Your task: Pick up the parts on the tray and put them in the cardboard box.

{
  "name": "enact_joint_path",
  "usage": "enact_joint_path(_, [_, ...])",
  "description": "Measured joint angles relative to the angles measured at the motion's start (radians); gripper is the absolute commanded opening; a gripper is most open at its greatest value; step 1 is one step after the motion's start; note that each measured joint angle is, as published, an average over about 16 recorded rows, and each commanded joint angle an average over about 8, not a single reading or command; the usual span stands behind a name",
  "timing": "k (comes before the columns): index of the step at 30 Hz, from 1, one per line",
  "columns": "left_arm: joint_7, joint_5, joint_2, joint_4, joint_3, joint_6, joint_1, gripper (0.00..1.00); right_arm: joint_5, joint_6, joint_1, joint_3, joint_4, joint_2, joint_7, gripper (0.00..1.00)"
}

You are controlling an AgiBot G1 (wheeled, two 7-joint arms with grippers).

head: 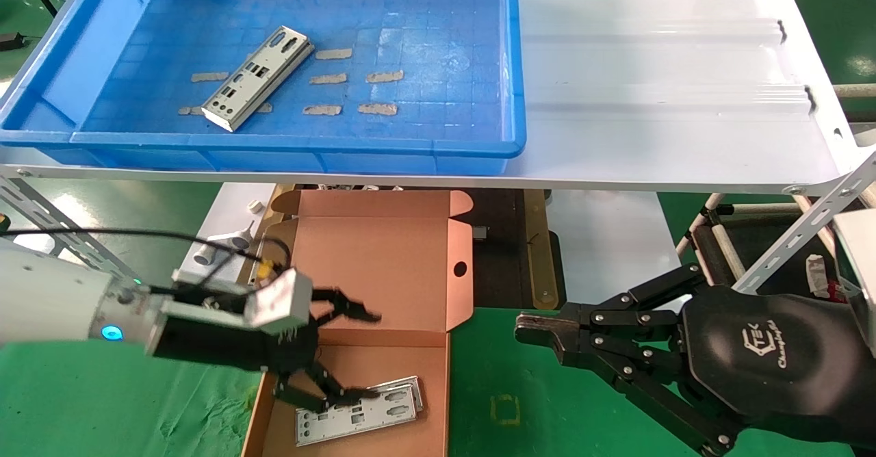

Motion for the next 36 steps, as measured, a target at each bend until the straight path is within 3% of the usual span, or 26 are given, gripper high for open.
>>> enact_joint_path(7, [-0.066, -0.085, -0.074, -0.127, -0.024, 0.005, 0.011, 1.0, 0.0, 0.0, 0.0, 0.0, 0.0, 0.0, 0.0, 0.02])
enact_joint_path(15, [-0.146, -0.132, -0.132, -0.259, -0.087, -0.002, 0.056, 1.0, 0.0, 0.0, 0.0, 0.0, 0.0, 0.0, 0.0, 1.0])
enact_joint_path(36, [-0.348, -0.161, -0.239, -0.575, -0.361, -0.039, 0.243, 1.0, 0.0, 0.0, 0.0, 0.0, 0.0, 0.0, 0.0, 1.0])
